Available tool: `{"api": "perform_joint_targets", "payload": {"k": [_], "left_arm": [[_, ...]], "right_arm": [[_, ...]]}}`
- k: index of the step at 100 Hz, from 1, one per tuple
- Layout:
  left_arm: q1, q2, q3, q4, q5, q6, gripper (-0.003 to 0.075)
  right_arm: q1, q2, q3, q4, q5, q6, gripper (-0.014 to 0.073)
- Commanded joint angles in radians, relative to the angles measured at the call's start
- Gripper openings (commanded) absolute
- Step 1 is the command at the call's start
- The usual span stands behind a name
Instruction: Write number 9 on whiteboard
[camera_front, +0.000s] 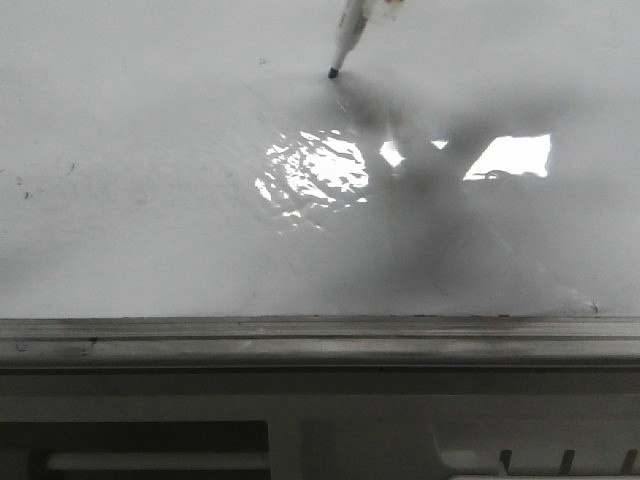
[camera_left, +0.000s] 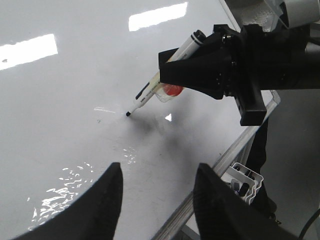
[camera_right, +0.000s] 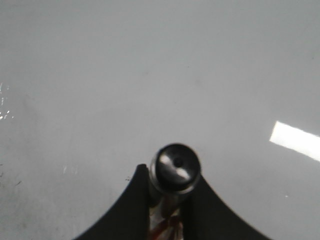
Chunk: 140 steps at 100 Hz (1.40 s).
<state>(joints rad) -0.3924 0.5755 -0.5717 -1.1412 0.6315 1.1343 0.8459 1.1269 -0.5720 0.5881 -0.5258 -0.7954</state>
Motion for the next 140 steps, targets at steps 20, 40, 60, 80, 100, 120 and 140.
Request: {"api": "perform_joint_targets", "payload": {"k": [20, 40, 60, 80, 100, 120, 140], "left_arm": [[0.002, 0.004, -0.028, -0.052, -0.025, -0.009, 0.0293], [0.002, 0.004, -0.028, -0.052, -0.023, -0.009, 0.0293], [0.002, 0.004, -0.028, -0.052, -0.022, -0.009, 0.0293], [0.002, 0.004, -0.028, -0.052, -0.022, -0.009, 0.0293], [0.002, 0.004, -0.028, -0.052, -0.022, -0.009, 0.0293], [0.002, 0.004, -0.028, -0.052, -0.022, -0.009, 0.0293], [0.002, 0.004, -0.028, -0.052, -0.022, -0.009, 0.0293]], "right_arm": [[-0.003, -0.003, -0.025, -0.004, 0.127, -0.006, -0.0074], [-0.042, -0.031, -0.025, 0.029, 0.159, -0.060, -0.0074], [-0.112, -0.053, -0.066, 0.029, 0.174, -0.060, -0.0074], [-0.119, -0.053, -0.123, 0.029, 0.209, -0.091, -0.0074], [-0.119, -0.053, -0.127, 0.029, 0.207, -0.104, -0.0074], [-0.119, -0.053, -0.142, 0.029, 0.212, -0.104, -0.0074], [-0.144, -0.042, -0.142, 0.029, 0.282, -0.104, -0.0074]]}}
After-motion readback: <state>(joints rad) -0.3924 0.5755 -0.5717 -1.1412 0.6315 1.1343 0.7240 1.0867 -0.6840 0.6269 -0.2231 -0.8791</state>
